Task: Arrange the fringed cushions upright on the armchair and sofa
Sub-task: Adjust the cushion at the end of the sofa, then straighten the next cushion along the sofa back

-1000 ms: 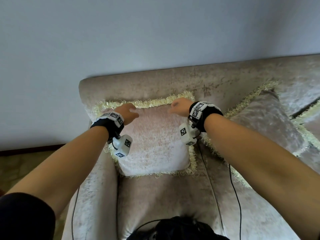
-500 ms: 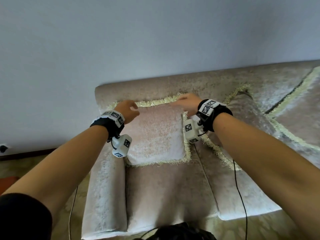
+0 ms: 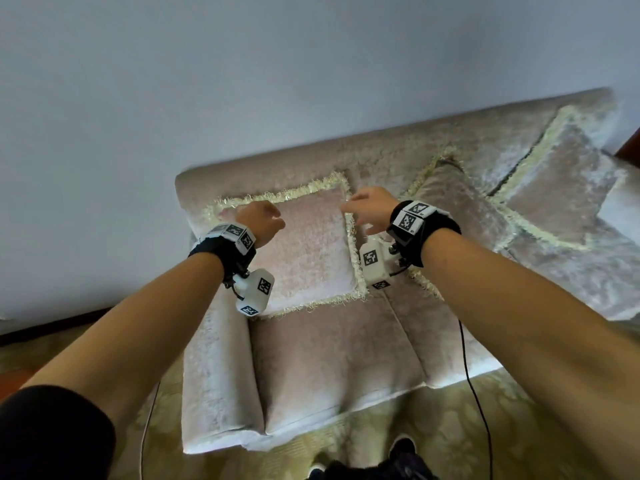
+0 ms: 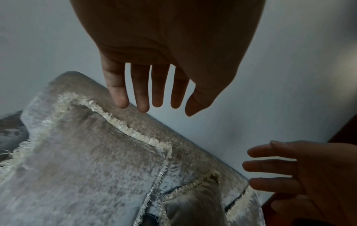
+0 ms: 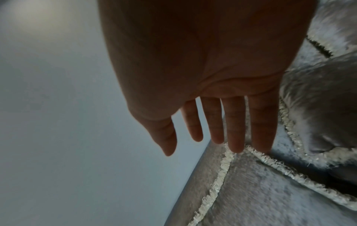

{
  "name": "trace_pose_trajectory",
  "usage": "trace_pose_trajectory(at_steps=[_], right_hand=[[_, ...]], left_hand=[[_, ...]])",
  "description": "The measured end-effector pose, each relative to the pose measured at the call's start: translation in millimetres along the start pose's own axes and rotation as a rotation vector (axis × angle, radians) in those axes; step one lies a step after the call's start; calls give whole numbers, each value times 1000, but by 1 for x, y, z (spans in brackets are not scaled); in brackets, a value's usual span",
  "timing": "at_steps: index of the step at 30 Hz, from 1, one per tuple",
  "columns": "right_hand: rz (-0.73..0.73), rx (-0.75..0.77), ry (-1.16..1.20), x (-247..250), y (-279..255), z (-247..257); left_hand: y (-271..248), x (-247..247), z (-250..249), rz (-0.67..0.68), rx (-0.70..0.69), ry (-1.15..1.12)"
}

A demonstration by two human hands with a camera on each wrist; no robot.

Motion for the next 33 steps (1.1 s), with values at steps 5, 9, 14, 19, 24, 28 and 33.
trace_pose_trajectory(at_steps=[5,9,14,19,24,28,33], right_hand=[[-100,-19,44,70,-19,-25],[-175,-35,63,149,-26,-55],[-242,-67,72,266,-38,-103],[-338,-123,66,367,-37,-146],[-295,-151,65,401,-15,-167],[-244,-135,41,410,24,-166],[-184,-142,-8,421,84,-156]], left_hand=[[7,-19,-74,74,-81,-22],[17,-45,-157,116,-175,-12],[27,-91,-287,193,-249,-26],[30,-134,-387,209,-264,-116],[43,-161,-426,279,-264,-73],[74,-162,-428,264,-196,-111],[137,-168,-425,282,-140,-82]])
Point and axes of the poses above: each hand's wrist, its own y-axis towards the middle knuckle, its own x-axis out of the back of the hand, z = x × y, the point moved 2 cm from there along y, towards the middle knuckle, and after that the axes turned 15 degrees about y, right-handed, at the moved point
